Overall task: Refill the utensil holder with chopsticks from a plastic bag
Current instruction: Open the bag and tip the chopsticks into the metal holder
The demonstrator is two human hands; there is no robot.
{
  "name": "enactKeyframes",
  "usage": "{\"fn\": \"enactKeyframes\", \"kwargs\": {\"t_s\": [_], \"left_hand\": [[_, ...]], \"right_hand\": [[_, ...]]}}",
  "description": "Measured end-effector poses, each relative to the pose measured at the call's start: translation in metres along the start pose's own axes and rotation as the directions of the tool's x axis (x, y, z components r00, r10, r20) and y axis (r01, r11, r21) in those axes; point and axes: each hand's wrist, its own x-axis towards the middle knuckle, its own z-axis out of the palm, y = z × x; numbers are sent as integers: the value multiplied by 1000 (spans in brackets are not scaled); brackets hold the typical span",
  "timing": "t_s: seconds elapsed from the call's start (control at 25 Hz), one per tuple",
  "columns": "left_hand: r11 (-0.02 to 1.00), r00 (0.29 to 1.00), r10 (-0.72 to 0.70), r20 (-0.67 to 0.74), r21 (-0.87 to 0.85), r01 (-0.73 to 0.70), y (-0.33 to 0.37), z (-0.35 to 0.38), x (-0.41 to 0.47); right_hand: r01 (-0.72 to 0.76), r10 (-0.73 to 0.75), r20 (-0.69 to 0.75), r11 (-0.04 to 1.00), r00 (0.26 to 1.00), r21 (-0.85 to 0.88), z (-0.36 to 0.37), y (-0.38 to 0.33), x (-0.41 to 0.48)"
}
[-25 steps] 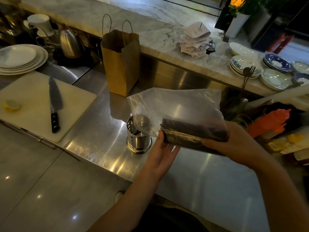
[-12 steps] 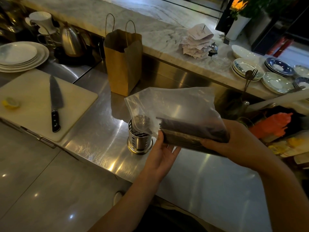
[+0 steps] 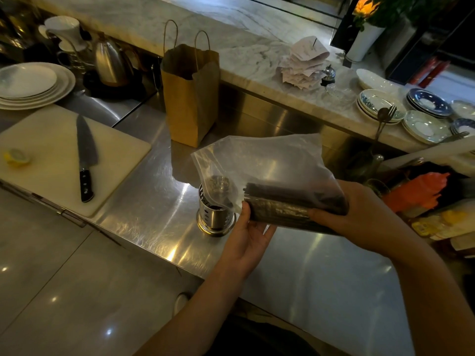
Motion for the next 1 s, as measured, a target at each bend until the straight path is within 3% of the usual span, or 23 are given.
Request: {"fn": "enactKeyframes", "kwargs": {"t_s": [1.0], "left_hand": [[998,999,-41,-10,-54,41,10,4,-1]], "right_hand": [[-46,43,-43,996,998,-73,9,-9,8]]}}
